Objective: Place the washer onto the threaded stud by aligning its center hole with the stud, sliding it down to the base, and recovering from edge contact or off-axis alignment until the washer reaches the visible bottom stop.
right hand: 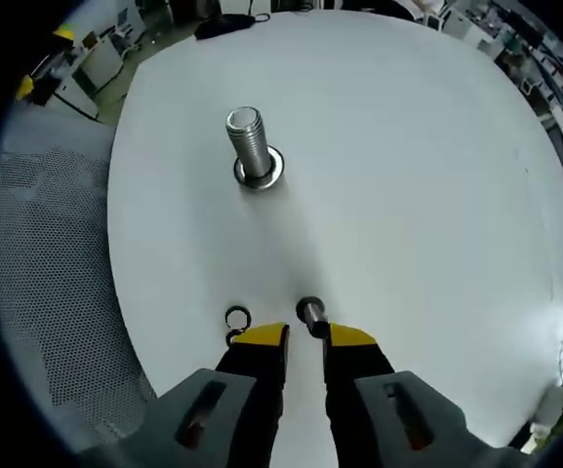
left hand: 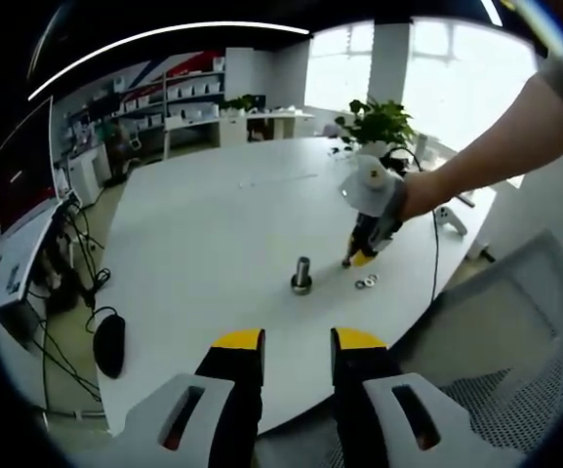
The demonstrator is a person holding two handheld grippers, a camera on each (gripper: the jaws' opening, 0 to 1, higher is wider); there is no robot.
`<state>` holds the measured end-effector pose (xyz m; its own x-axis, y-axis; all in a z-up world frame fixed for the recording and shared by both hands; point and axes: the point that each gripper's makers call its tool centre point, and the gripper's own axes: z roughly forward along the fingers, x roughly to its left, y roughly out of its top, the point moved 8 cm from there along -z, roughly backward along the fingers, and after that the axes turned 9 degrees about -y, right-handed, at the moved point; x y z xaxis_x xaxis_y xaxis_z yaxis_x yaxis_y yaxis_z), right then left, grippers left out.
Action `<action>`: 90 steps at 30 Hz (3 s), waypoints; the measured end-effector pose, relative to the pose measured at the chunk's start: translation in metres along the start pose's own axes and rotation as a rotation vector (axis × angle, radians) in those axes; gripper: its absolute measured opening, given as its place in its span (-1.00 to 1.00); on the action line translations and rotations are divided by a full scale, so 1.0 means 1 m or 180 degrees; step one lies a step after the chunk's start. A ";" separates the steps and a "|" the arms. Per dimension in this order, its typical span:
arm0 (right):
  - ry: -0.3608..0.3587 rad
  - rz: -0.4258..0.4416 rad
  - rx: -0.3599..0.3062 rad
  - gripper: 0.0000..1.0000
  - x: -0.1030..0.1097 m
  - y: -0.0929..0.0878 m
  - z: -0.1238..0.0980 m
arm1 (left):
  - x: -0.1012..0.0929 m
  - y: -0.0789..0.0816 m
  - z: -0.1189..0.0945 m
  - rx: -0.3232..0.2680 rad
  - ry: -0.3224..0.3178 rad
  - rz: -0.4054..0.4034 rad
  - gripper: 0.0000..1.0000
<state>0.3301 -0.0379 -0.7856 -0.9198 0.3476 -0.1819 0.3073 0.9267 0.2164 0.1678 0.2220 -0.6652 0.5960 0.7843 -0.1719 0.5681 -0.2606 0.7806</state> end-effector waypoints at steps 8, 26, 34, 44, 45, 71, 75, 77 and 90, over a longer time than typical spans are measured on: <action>0.0027 0.0031 0.0040 -0.68 0.005 -0.014 -0.006 | 0.000 0.000 -0.001 0.0001 0.0013 0.0011 -0.50; 0.0252 -0.0181 -0.0040 -0.56 0.031 -0.029 -0.004 | 0.000 0.000 0.000 0.0089 0.0087 0.0131 -0.50; 0.0253 -0.0263 -0.0036 -0.58 0.031 -0.029 0.002 | 0.000 0.000 0.000 0.0107 0.0112 0.0134 -0.51; 0.0171 -0.0688 -0.0012 -0.68 0.032 -0.029 0.004 | 0.001 -0.001 0.000 0.0133 0.0120 0.0136 -0.51; 0.0181 -0.0673 -0.0002 -0.68 0.032 -0.028 0.004 | 0.001 -0.001 0.000 0.0133 0.0123 0.0130 -0.51; 0.0255 -0.0914 0.0239 -0.69 0.028 -0.022 0.006 | 0.001 -0.001 0.001 0.0105 0.0111 0.0106 -0.52; 0.0275 -0.0727 0.0291 -0.71 0.026 -0.021 0.006 | 0.002 -0.001 0.000 0.0083 0.0134 0.0080 -0.52; 0.0269 -0.0717 0.0294 -0.72 0.026 -0.022 0.006 | 0.003 -0.001 -0.001 0.0088 0.0137 0.0073 -0.52; 0.0027 -0.0340 0.0582 -0.70 0.034 -0.016 0.006 | 0.003 -0.001 0.000 0.0102 0.0135 0.0074 -0.52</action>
<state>0.2956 -0.0399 -0.8011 -0.9514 0.2454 -0.1861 0.2463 0.9690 0.0184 0.1687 0.2245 -0.6663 0.5850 0.8009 -0.1279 0.5728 -0.2964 0.7643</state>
